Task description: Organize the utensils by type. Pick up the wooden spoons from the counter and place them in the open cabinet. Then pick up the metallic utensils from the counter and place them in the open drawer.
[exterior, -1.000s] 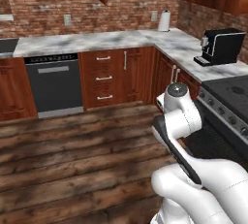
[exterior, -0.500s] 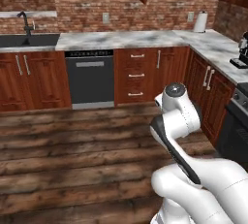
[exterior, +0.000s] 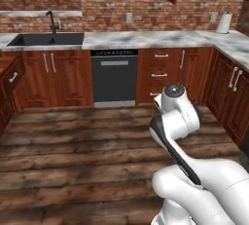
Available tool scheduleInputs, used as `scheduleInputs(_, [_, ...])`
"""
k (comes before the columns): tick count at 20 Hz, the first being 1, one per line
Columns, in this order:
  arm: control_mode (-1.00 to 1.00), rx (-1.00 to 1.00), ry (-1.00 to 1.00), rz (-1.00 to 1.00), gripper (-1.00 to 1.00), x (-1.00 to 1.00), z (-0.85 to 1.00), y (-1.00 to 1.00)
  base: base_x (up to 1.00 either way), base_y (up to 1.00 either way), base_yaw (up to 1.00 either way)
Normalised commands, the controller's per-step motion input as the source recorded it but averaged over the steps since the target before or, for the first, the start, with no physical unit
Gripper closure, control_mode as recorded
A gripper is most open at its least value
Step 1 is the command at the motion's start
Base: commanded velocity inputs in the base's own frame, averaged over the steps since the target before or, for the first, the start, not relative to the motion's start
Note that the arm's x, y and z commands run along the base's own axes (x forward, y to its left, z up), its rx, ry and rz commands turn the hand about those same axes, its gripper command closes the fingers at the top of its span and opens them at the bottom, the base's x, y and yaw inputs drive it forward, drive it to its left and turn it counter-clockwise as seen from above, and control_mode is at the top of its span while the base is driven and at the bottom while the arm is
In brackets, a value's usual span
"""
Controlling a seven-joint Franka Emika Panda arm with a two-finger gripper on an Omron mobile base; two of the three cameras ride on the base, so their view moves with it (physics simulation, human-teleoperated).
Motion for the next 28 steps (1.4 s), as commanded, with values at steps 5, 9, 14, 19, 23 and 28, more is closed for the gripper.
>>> scheduleInputs(5, [1.0, 0.0, 0.0, 0.0, 1.0, 0.0, 0.0, 0.0, 0.06, 0.76, 0.02])
scheduleInputs(9, [1.0, 0.0, 0.0, 0.0, 1.0, 0.0, 0.0, 0.0, 0.28, 0.79, 0.04])
scheduleInputs(14, [1.0, 0.0, 0.0, 0.0, 1.0, 0.0, 0.0, 0.0, 0.45, 0.76, 0.04])
scheduleInputs(19, [1.0, 0.0, 0.0, 0.0, 1.0, 0.0, 0.0, 0.0, 0.7, 0.65, 0.06])
scheduleInputs(23, [1.0, 0.0, 0.0, 0.0, 1.0, 0.0, 0.0, 0.0, 0.83, 0.54, 0.04])
scheduleInputs(28, [1.0, 0.0, 0.0, 0.0, 1.0, 0.0, 0.0, 0.0, 0.74, 0.43, 0.02])
